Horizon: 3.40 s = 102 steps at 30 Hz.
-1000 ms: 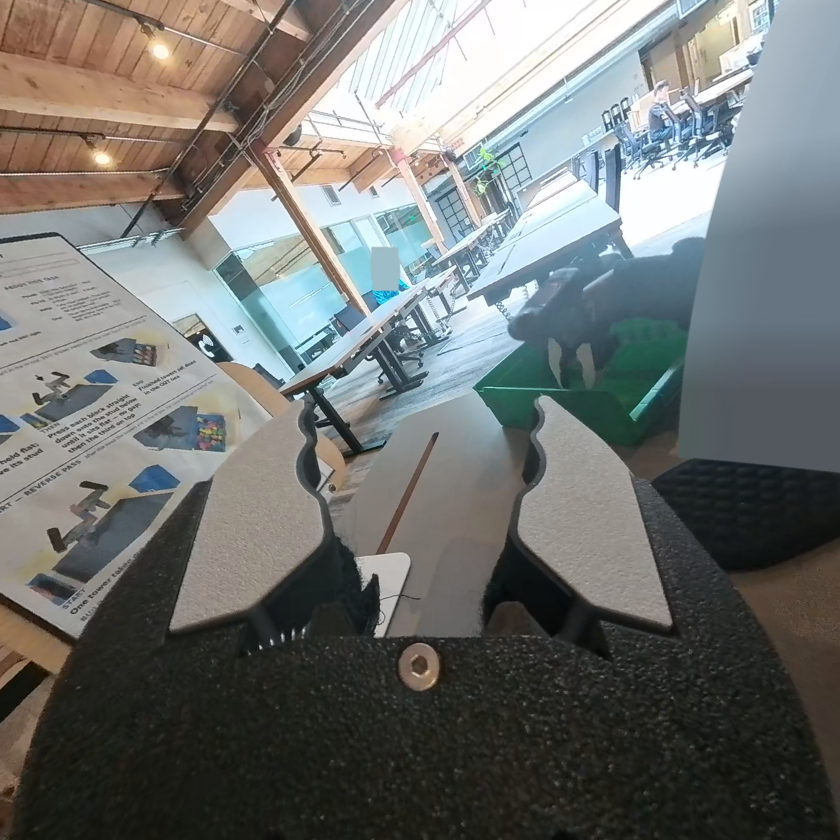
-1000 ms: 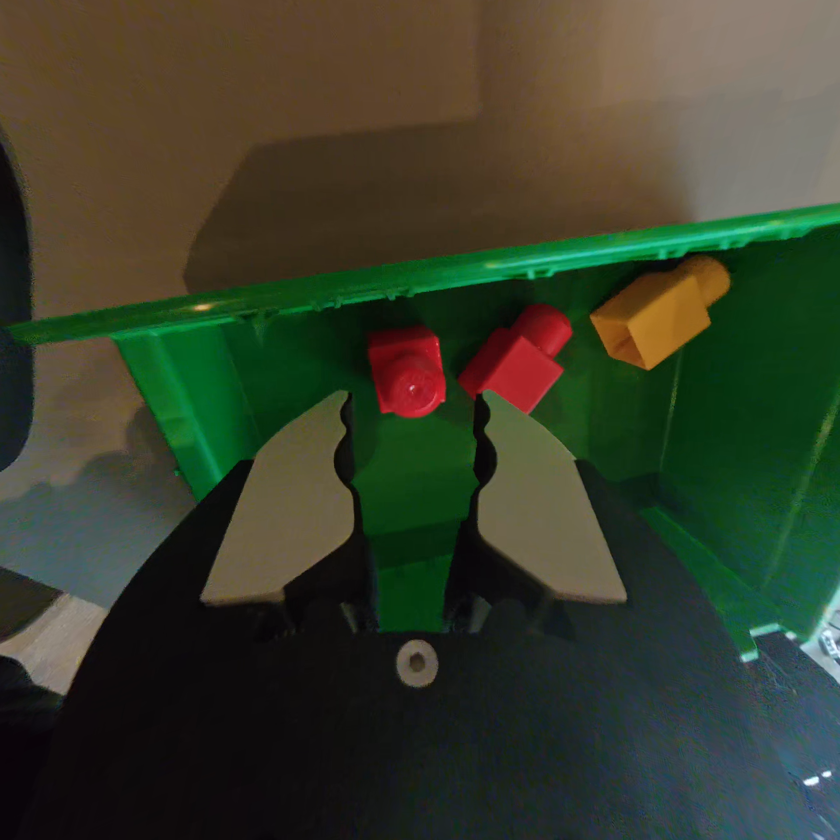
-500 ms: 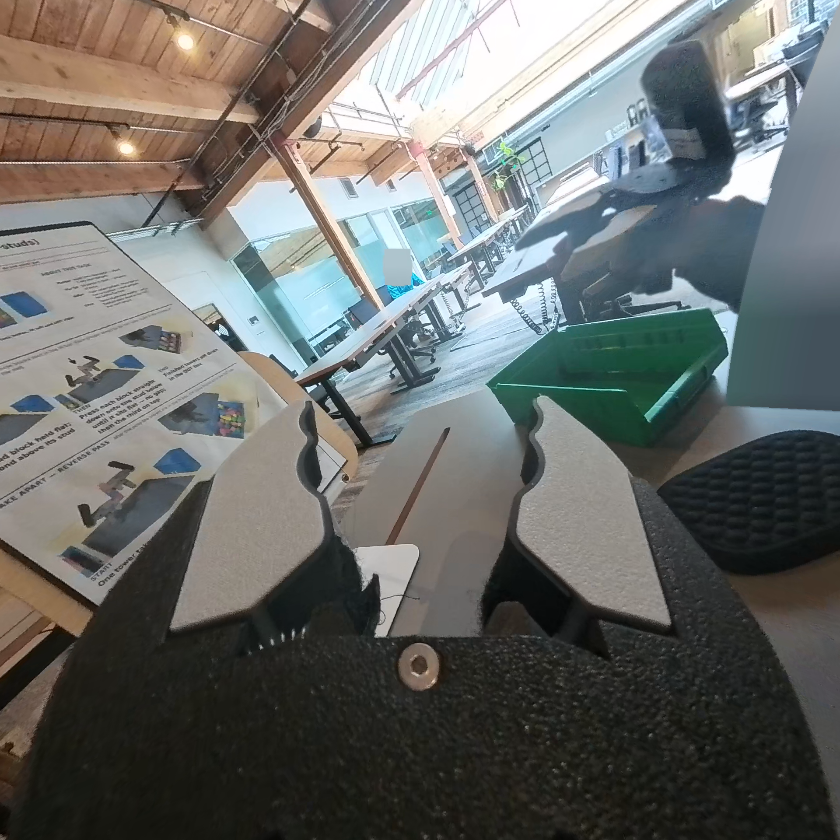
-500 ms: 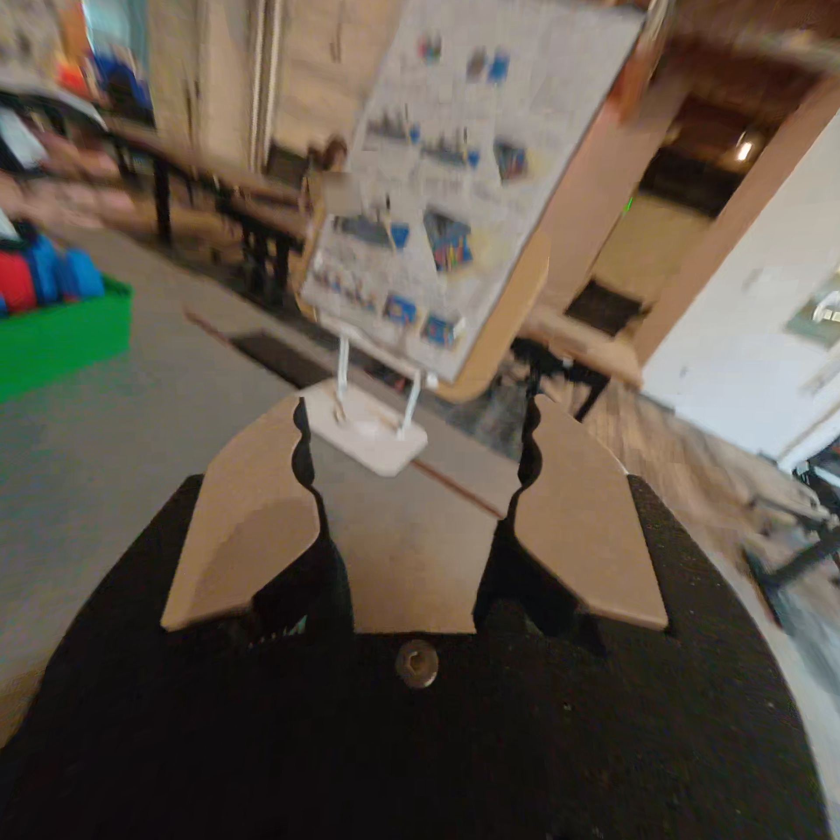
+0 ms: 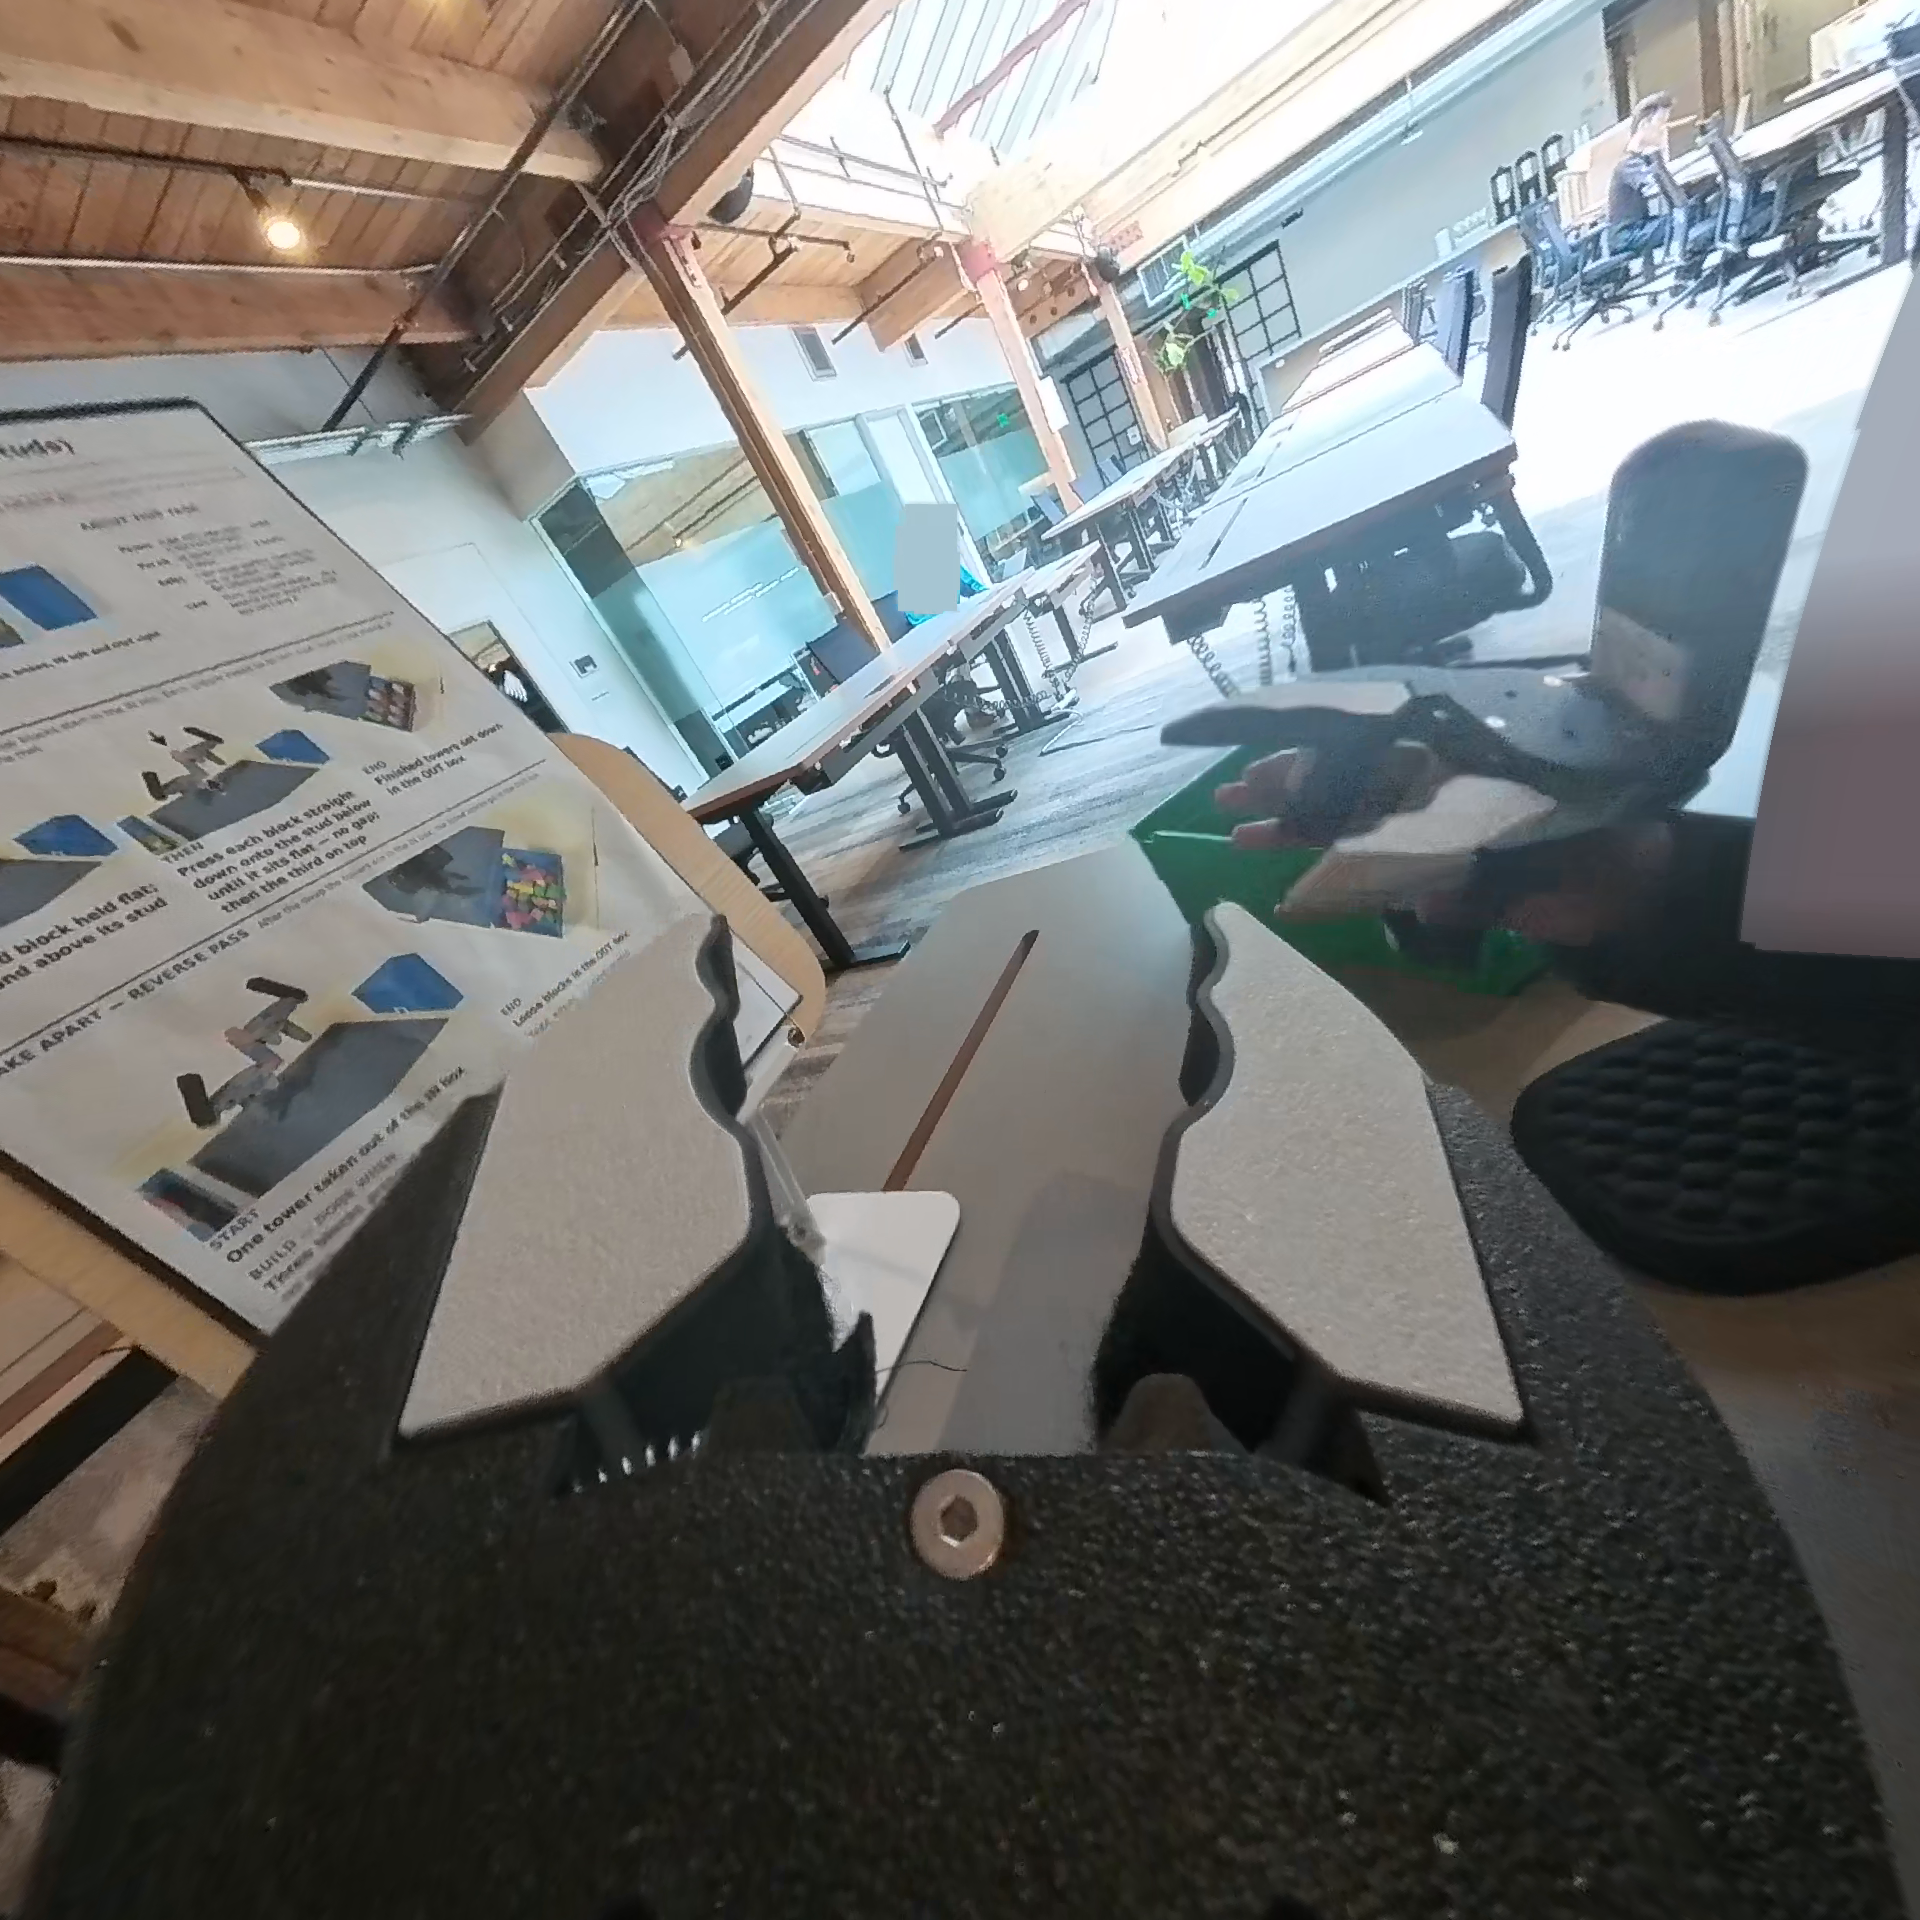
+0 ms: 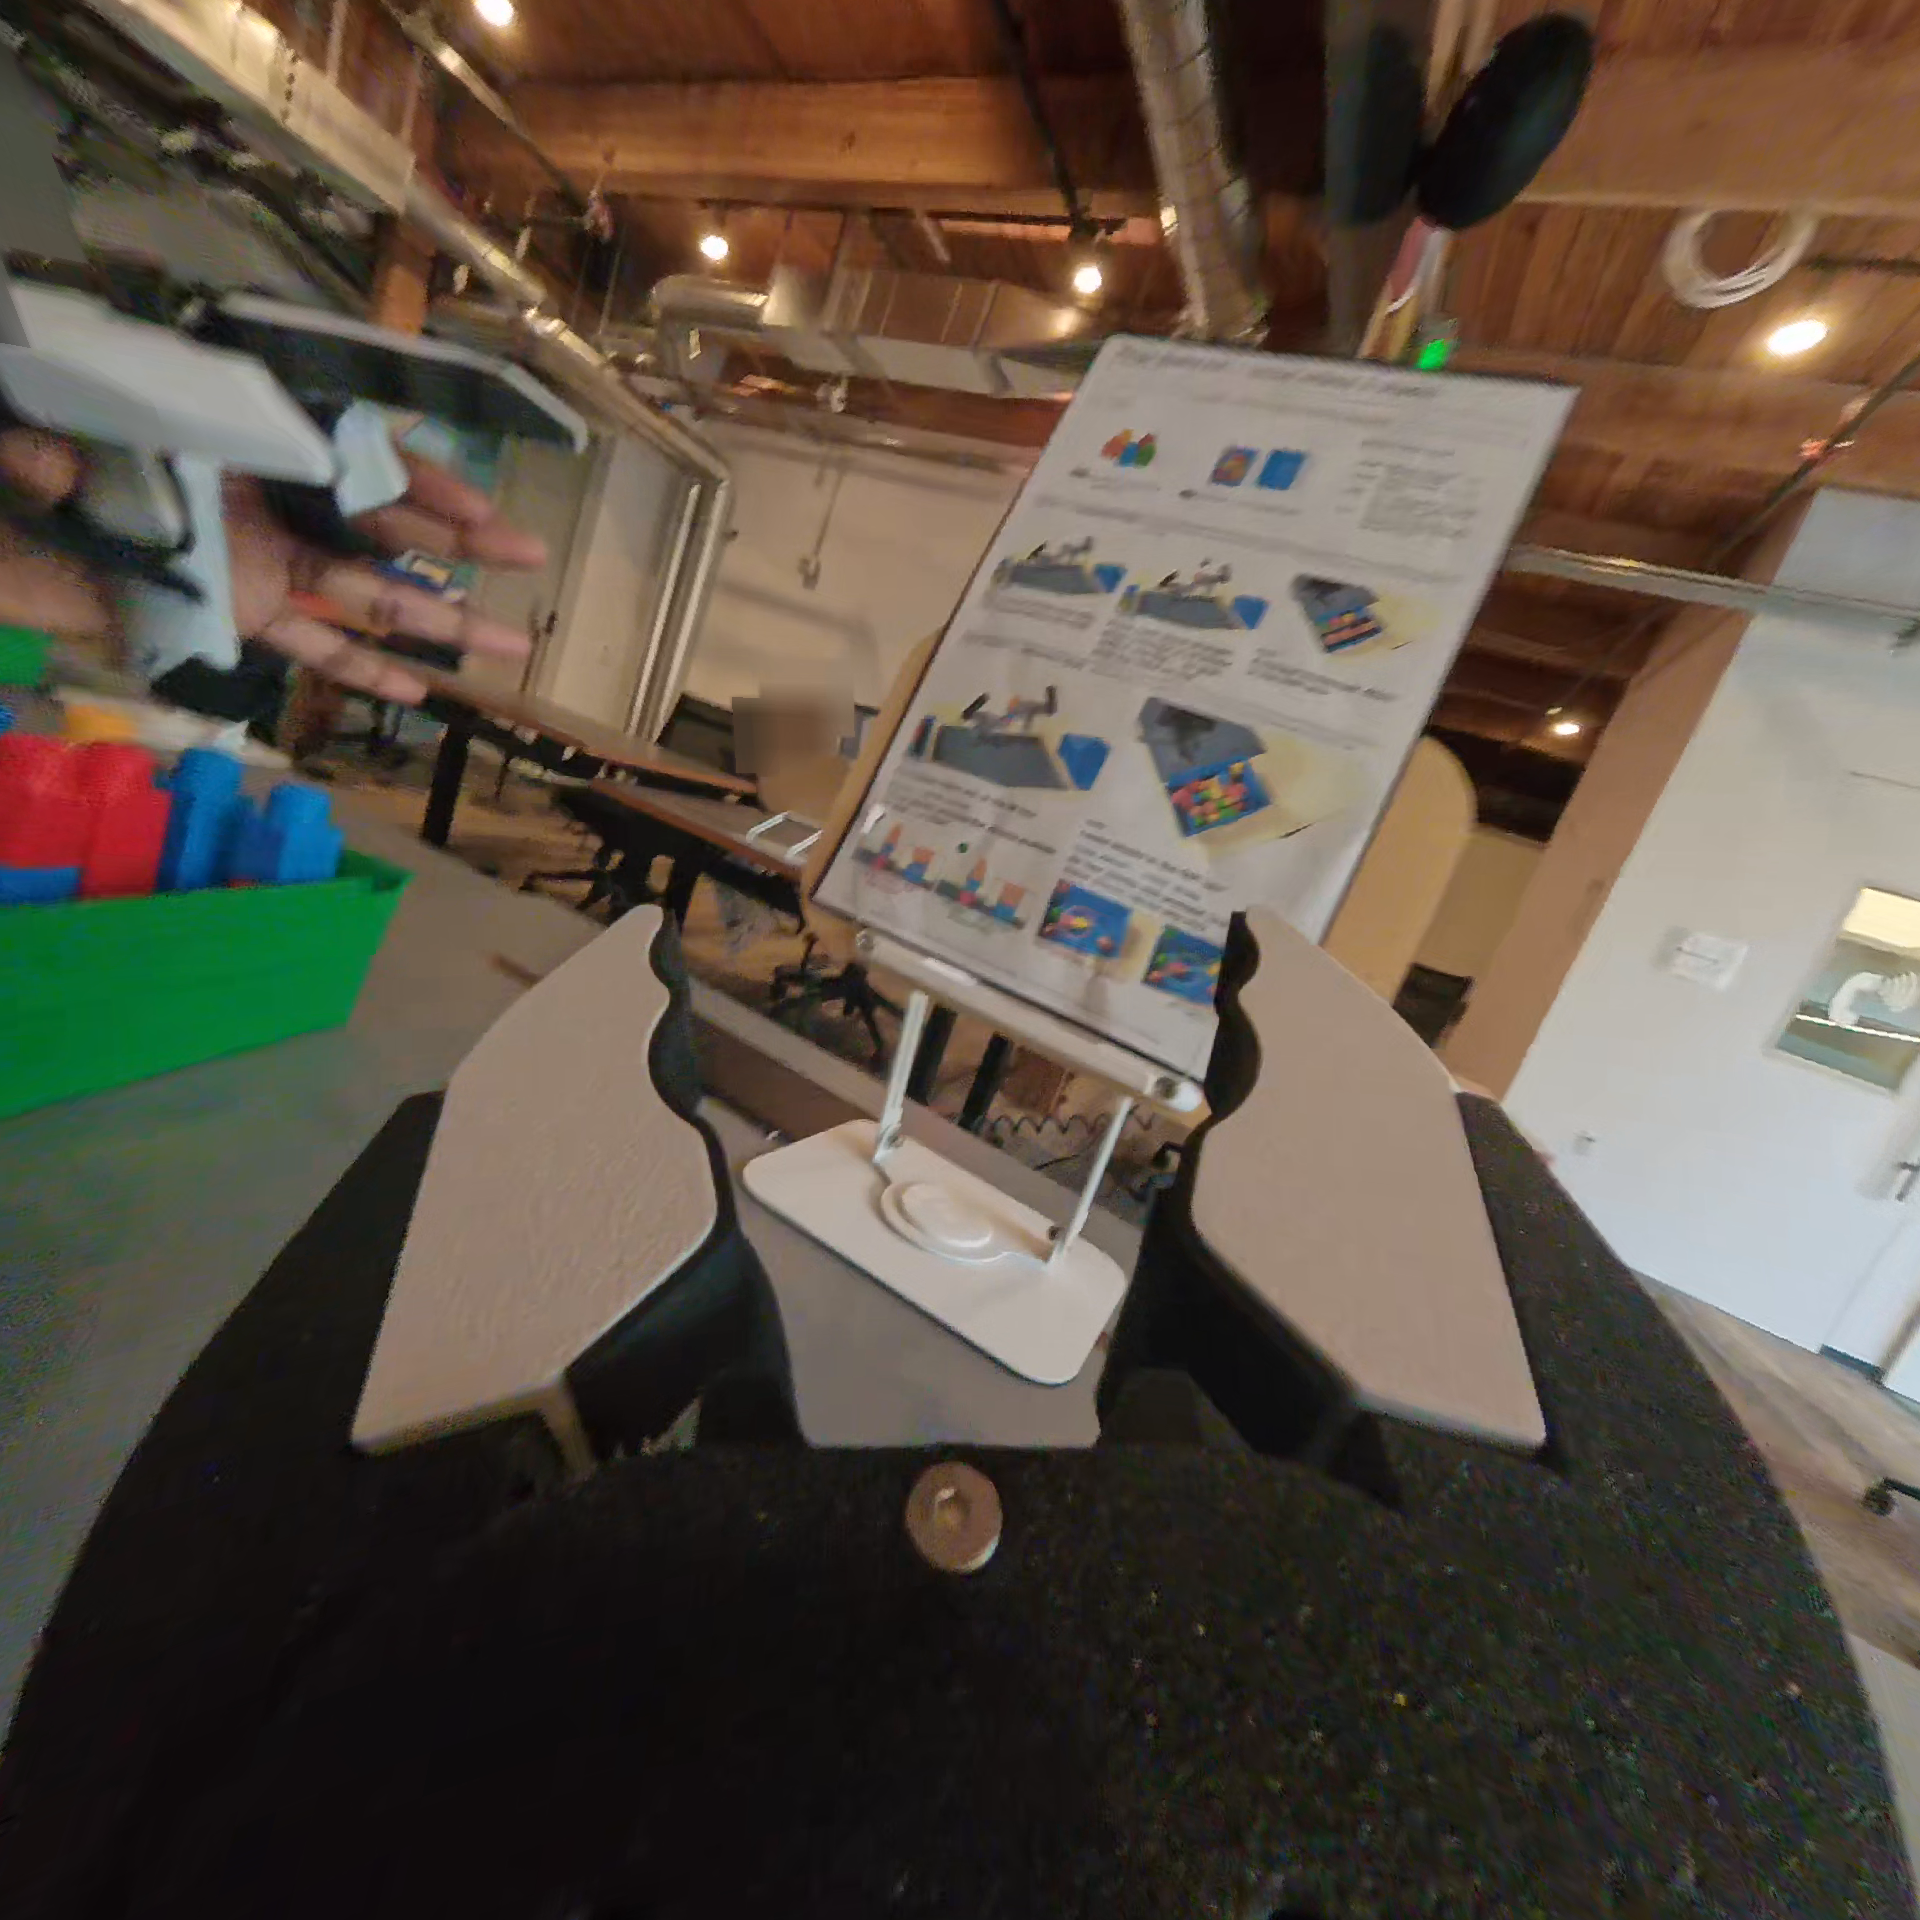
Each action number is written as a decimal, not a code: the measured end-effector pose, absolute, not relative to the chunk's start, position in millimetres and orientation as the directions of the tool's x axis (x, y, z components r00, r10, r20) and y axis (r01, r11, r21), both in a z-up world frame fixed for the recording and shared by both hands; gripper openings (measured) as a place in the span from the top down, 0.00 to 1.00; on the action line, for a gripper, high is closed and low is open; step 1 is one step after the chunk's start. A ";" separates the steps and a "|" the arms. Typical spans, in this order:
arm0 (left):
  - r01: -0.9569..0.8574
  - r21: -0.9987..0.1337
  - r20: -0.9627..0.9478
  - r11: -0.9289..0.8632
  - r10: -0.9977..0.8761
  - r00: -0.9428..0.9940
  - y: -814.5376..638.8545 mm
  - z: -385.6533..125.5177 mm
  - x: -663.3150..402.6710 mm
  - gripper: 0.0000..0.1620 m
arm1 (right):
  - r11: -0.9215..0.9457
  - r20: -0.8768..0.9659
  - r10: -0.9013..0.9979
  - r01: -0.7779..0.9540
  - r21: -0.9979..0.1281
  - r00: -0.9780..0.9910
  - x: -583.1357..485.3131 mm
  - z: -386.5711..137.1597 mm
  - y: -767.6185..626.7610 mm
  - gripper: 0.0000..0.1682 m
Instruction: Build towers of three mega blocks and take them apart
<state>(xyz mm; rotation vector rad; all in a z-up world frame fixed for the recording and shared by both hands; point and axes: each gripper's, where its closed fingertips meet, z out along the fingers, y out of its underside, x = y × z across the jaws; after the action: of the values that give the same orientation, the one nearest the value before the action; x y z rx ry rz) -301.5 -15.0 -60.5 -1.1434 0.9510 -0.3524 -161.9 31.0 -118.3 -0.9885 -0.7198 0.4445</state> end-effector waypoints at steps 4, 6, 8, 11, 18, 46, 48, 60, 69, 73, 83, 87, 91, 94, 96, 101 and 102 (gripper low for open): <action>-0.298 -0.896 -0.443 0.328 -0.647 0.621 -6.9 -69.6 -311.8 0.49 | 0.462 0.351 0.670 0.003 -0.887 0.654 -172.8 -138.2 34.2 0.42; -0.391 -0.888 -0.453 0.241 -0.600 0.659 -5.4 -77.2 -329.0 0.48 | 0.441 0.339 0.671 0.013 -0.897 0.659 -168.9 -143.0 39.9 0.42; -0.484 -0.864 -0.474 0.141 -0.551 0.686 -9.9 -85.2 -352.9 0.48 | 0.425 0.329 0.671 0.020 -0.905 0.665 -164.0 -145.8 44.5 0.42; -0.546 -0.838 -0.481 0.009 -0.487 0.729 -28.7 -92.5 -394.9 0.48 | 0.407 0.308 0.669 0.013 -0.913 0.677 -157.1 -146.2 47.9 0.42; -0.586 -0.699 -0.491 -0.410 -0.322 0.810 -98.2 -141.2 -530.6 0.50 | 0.388 0.284 0.672 0.002 -0.922 0.684 -150.1 -144.4 49.4 0.42; -0.611 -0.186 -0.195 -0.769 -0.581 0.790 -140.4 -266.9 -645.4 0.66 | 0.349 0.300 0.699 0.056 -0.935 0.649 -156.6 -157.7 50.4 0.42; -0.619 -0.194 -0.205 -0.761 -0.586 0.784 -138.5 -266.5 -647.4 0.74 | 0.348 0.299 0.701 0.055 -0.936 0.648 -156.8 -158.2 50.8 0.42; -0.700 -0.381 -0.291 -0.603 -0.641 0.710 -124.1 -195.7 -605.5 0.78 | 0.343 0.320 0.727 0.083 -0.936 0.607 -166.4 -164.8 46.8 0.42; -0.748 -0.633 -0.487 -0.200 -0.648 0.585 -96.4 -93.1 -517.8 0.78 | 0.342 0.346 0.758 0.114 -0.933 0.553 -175.3 -171.2 40.6 0.43; -0.728 -0.685 -0.515 -0.037 -0.682 0.519 -90.5 -78.4 -473.4 0.78 | 0.348 0.366 0.775 0.135 -0.928 0.515 -181.6 -175.3 35.5 0.43; -0.509 -0.833 -0.484 0.218 -0.732 0.479 -62.3 -82.9 -380.3 0.78 | 0.347 0.354 0.880 0.079 -0.935 0.317 -200.0 -180.5 5.4 0.44; -0.370 -0.887 -0.434 0.276 -0.770 0.468 -60.5 -89.7 -344.3 0.78 | 0.327 0.323 0.926 0.009 -0.945 0.197 -203.4 -177.4 -14.2 0.44; -0.247 -0.923 -0.377 0.297 -0.828 0.415 -68.9 -104.2 -310.8 0.78 | 0.273 0.266 0.961 -0.103 -0.957 0.071 -202.3 -168.1 -34.6 0.46; -0.170 -0.943 -0.330 0.286 -0.863 0.383 -74.2 -116.0 -291.6 0.78 | 0.250 0.251 0.968 -0.155 -0.956 0.013 -200.4 -163.0 -44.1 0.50; -0.146 -0.951 -0.309 0.273 -0.878 0.366 -76.2 -125.1 -281.7 0.78 | 0.244 0.251 0.968 -0.181 -0.953 -0.014 -200.2 -160.7 -49.2 0.53; -0.119 -0.963 -0.267 0.241 -0.902 0.340 -77.2 -142.7 -265.0 0.78 | 0.250 0.267 0.960 -0.176 -0.952 -0.085 -205.5 -164.9 -61.8 0.60; -0.113 -0.965 -0.262 0.237 -0.905 0.335 -77.2 -144.9 -262.6 0.78 | 0.254 0.272 0.958 -0.171 -0.952 -0.091 -206.9 -166.4 -63.0 0.62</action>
<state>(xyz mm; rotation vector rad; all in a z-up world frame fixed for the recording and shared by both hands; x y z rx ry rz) -262.6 -77.2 -144.9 -1.2164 1.1044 -0.7306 -206.9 -63.0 -166.4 -0.8419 -1.2876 1.1598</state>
